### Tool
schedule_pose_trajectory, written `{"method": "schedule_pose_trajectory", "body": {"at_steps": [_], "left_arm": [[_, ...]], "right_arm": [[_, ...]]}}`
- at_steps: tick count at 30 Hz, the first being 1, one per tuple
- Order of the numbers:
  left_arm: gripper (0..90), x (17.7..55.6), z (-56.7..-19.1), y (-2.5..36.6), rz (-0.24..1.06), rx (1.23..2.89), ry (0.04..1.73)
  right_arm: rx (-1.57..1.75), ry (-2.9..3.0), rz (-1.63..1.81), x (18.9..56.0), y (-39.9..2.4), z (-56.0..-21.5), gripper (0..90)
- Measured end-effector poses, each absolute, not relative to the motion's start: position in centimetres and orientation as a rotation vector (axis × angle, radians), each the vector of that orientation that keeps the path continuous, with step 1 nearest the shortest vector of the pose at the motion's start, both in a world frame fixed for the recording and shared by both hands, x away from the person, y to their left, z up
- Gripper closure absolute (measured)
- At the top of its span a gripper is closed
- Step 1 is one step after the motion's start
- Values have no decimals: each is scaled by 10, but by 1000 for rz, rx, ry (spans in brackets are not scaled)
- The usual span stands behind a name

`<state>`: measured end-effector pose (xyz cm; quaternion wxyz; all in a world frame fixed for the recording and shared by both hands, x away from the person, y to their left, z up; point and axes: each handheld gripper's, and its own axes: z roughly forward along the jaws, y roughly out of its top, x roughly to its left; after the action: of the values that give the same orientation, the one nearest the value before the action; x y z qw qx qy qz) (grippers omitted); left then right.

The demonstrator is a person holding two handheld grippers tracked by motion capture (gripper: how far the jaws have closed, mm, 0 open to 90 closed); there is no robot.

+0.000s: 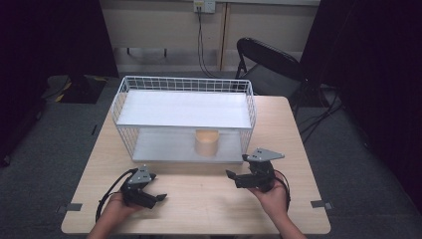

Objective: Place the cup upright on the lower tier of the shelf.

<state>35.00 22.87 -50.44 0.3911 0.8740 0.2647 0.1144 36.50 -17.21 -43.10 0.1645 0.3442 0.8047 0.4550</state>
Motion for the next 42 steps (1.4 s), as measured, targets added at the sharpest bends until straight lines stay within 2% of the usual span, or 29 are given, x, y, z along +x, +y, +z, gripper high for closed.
{"method": "schedule_pose_trajectory", "body": {"at_steps": [42], "left_arm": [[148,350,-504,229,291,2221,672]], "right_arm": [[950,2314,1289,347,-223,-446,153]]}}
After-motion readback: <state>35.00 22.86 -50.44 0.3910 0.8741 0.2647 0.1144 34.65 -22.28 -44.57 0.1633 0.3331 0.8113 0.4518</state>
